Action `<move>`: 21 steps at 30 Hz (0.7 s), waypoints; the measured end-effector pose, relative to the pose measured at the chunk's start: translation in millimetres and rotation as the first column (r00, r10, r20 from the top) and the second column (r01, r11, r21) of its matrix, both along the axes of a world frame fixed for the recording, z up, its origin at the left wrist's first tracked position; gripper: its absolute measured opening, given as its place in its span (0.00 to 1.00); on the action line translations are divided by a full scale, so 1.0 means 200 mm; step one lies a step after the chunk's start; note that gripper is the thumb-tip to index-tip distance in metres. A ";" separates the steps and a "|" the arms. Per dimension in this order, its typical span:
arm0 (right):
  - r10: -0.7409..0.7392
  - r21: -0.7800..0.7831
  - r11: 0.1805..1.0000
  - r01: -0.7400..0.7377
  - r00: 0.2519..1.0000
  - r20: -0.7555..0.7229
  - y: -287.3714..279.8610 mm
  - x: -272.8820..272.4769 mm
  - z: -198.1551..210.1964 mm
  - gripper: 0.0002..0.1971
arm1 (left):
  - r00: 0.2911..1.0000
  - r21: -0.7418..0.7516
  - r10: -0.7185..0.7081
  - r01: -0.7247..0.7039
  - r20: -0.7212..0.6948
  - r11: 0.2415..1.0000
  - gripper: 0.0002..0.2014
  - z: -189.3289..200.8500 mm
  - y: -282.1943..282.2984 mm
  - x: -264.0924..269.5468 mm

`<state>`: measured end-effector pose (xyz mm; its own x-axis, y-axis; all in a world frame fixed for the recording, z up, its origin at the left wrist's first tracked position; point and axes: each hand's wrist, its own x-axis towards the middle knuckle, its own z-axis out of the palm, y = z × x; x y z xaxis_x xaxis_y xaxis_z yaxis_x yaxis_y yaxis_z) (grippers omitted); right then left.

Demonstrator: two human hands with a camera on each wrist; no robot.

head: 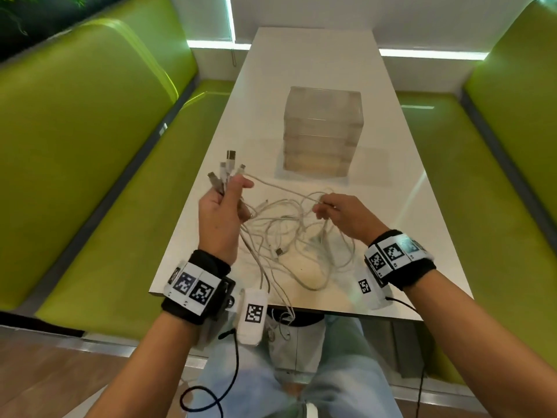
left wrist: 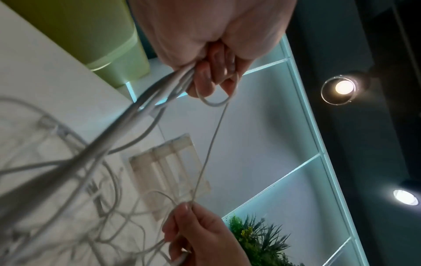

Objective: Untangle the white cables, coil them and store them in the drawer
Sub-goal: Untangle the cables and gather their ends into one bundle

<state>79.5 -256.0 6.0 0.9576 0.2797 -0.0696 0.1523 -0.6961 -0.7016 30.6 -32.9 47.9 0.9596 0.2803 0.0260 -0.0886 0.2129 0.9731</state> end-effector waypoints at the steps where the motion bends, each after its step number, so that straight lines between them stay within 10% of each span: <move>1: -0.019 0.023 1.000 0.019 1.000 -0.006 -0.02 0.01 0.00 0.13 | 0.999 -0.026 0.029 -0.028 0.014 0.999 0.13 0.01 0.02 0.01; 8: 0.034 0.109 0.993 -0.049 0.990 0.137 0.07 -0.06 0.11 0.11 | 0.994 0.070 -0.051 0.058 -0.099 0.996 0.11 -0.08 -0.04 0.02; 16: 0.210 -0.211 0.962 -0.176 0.966 0.152 0.16 -0.08 0.15 0.12 | 0.954 0.152 -0.285 0.297 -0.096 0.943 0.07 -0.10 -0.22 -0.04; 21: 0.207 -0.158 0.969 -0.192 0.974 0.090 0.14 -0.06 0.12 0.08 | 0.986 0.126 -0.145 0.155 -0.084 0.980 0.09 -0.07 -0.21 -0.01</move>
<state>66.9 -227.1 30.5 0.8875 0.4600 -0.0264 0.3661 -0.7388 -0.5658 29.1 -75.8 33.9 0.9910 0.1322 -0.0195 0.0078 0.0878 0.9961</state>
